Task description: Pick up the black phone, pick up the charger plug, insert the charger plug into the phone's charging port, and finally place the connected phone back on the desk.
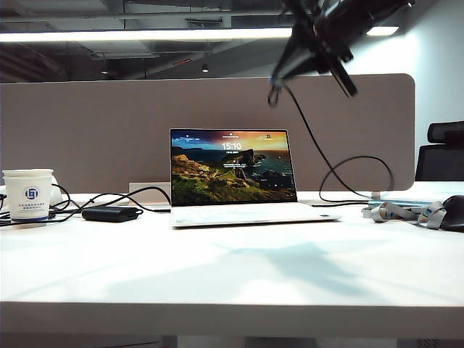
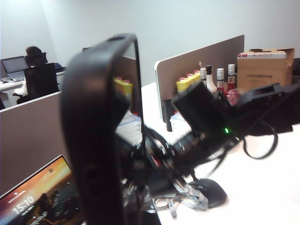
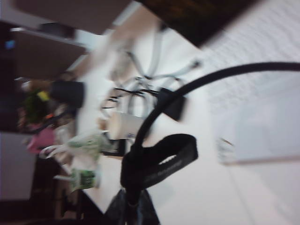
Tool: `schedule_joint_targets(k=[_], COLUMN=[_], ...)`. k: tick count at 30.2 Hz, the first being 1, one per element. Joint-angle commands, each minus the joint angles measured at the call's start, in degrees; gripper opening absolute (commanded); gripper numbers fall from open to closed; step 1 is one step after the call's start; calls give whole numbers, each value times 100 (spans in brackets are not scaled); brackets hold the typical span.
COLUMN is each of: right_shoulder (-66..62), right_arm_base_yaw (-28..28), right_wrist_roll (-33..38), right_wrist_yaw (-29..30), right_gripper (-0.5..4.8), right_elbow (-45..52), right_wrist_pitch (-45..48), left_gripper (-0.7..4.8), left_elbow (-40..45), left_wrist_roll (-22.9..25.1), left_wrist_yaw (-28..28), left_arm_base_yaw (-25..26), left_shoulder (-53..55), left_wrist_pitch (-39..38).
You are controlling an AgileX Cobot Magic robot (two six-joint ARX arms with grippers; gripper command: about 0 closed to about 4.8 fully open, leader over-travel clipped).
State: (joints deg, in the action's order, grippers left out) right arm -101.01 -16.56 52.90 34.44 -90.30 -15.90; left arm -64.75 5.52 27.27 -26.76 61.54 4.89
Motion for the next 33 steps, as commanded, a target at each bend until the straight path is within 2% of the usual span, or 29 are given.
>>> schedule_joint_targets(k=[1, 6, 9, 14, 20, 26, 33], right_shoulder=[59, 59, 68, 94, 98, 105, 175], right_arm_base_yaw=[48, 125, 144, 339, 586, 730, 765], right_wrist_roll=[-116, -109, -57, -42, -20, 136, 433], right_wrist_yaw=[898, 1825, 2114, 2400, 2723, 2874, 2927], right_gripper=[-7, -7, -7, -7, -7, -7, -7], right_elbow=[-20, -20, -20, -20, -20, -20, -20], right_wrist_pitch=[1327, 2765, 3447, 4459, 5108, 5761, 6743], left_gripper=[-6, -6, -6, -6, -6, -6, -6], left_elbow=[-37, -37, -37, -37, -37, -37, -37], left_wrist_roll=[-15, -17, -17, -15, -17, -24, -299], left_wrist_yaw=[256, 433, 557, 660, 702, 1139, 1685], left_arm_base_yaw=[-11, -11, -11, -11, -9, -11, -7], left_shoulder=[-37, -35, -35, -28, 48, 229, 472], left_wrist_pitch=[153, 2, -247, -498, -608, -595, -426])
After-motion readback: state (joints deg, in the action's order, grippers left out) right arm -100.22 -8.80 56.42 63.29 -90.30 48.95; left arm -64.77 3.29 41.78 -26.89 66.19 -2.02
